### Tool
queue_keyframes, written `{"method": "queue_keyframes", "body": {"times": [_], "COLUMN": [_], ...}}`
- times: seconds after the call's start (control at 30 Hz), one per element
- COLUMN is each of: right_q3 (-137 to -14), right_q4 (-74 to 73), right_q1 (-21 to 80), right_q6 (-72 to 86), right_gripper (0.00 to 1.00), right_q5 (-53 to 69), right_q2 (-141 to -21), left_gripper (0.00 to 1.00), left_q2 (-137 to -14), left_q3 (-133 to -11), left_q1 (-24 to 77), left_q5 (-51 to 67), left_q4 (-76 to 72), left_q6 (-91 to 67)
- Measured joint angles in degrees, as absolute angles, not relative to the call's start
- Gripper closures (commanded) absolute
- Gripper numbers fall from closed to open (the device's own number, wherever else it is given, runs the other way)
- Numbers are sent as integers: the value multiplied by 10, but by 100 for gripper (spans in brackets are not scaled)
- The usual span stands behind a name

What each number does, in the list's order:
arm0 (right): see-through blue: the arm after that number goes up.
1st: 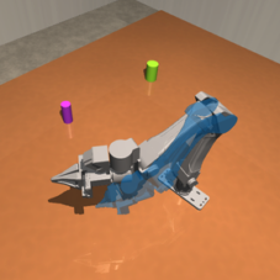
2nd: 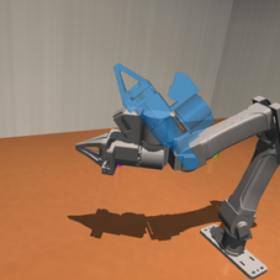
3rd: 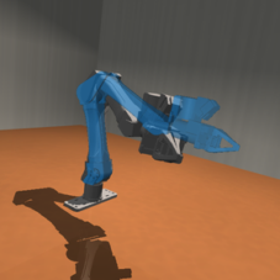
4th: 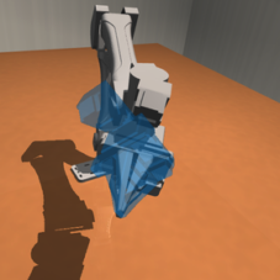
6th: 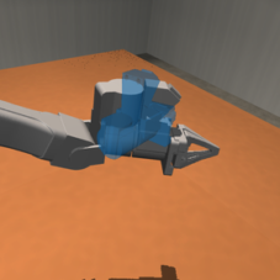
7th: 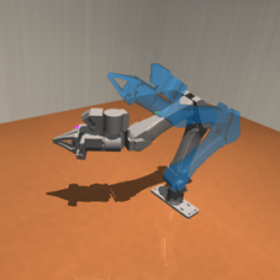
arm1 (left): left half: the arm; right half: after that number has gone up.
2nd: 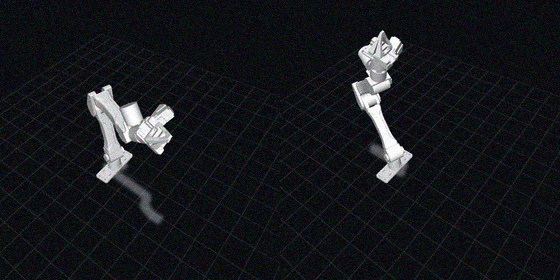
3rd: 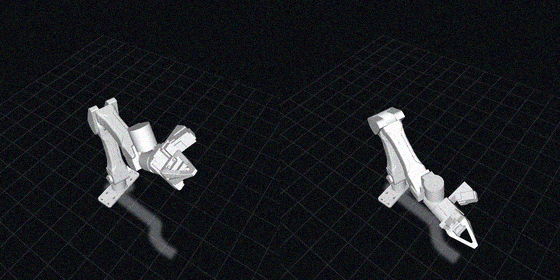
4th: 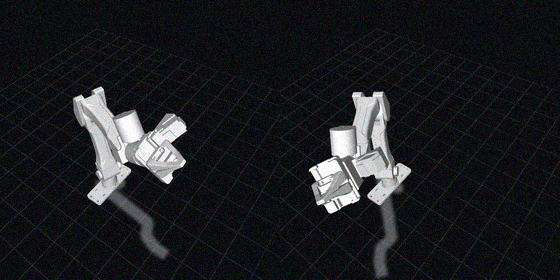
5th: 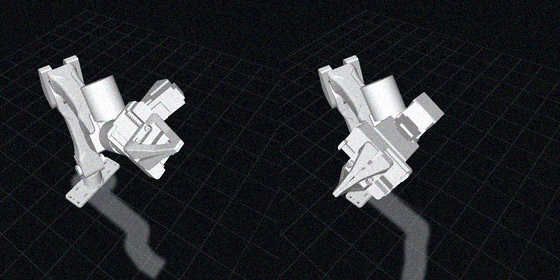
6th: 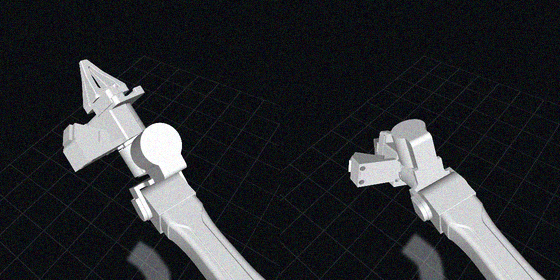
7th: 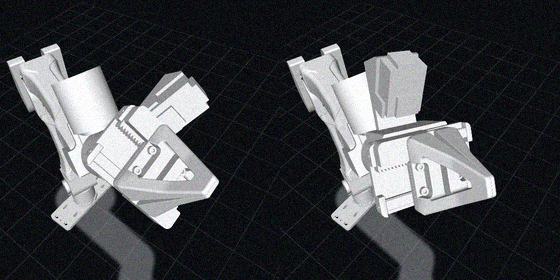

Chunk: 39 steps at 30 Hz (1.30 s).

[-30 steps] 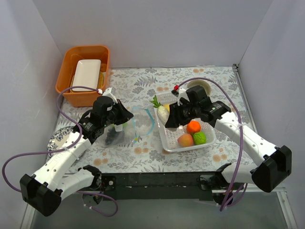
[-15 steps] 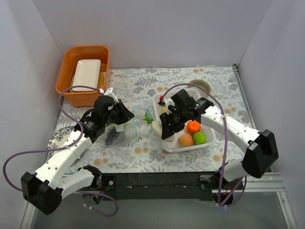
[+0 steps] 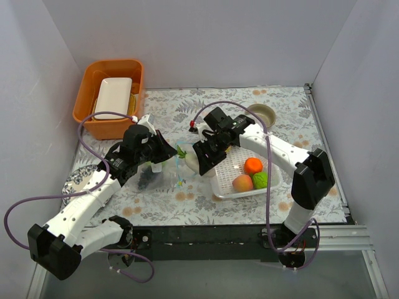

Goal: Place the food in the zip-top bag and seal the zipper
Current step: Place the fake vegetable in the zipper food storage bag.

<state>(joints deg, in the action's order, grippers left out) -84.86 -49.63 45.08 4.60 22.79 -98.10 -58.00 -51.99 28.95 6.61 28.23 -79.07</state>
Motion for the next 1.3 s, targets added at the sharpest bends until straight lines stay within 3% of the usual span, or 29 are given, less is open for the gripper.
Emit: {"method": "queue_keyframes", "body": {"times": [0.37,0.53,0.67,0.97,1.3], "right_q3": [-887,-886,-871,-811,-768], "right_q4": [-467,-418,-359,-255,-166], "right_q1": [483,488,488,488,485], "right_q6": [74,110,153,228,275], "right_gripper": [96,90,80,50,36], "right_q5": [237,249,265,290,338], "right_q2": [-1034,-1033,-1031,-1016,-980], "left_gripper": [100,100,100,100,100], "left_q2": [-582,-582,-582,-573,-554], "left_q3": [-510,-510,-510,-510,-510], "left_q1": [289,289,289,289,289], "left_q5": [87,95,96,96,75], "left_q4": [280,278,278,278,278], "left_q6": [-788,-788,-787,-788,-799]}}
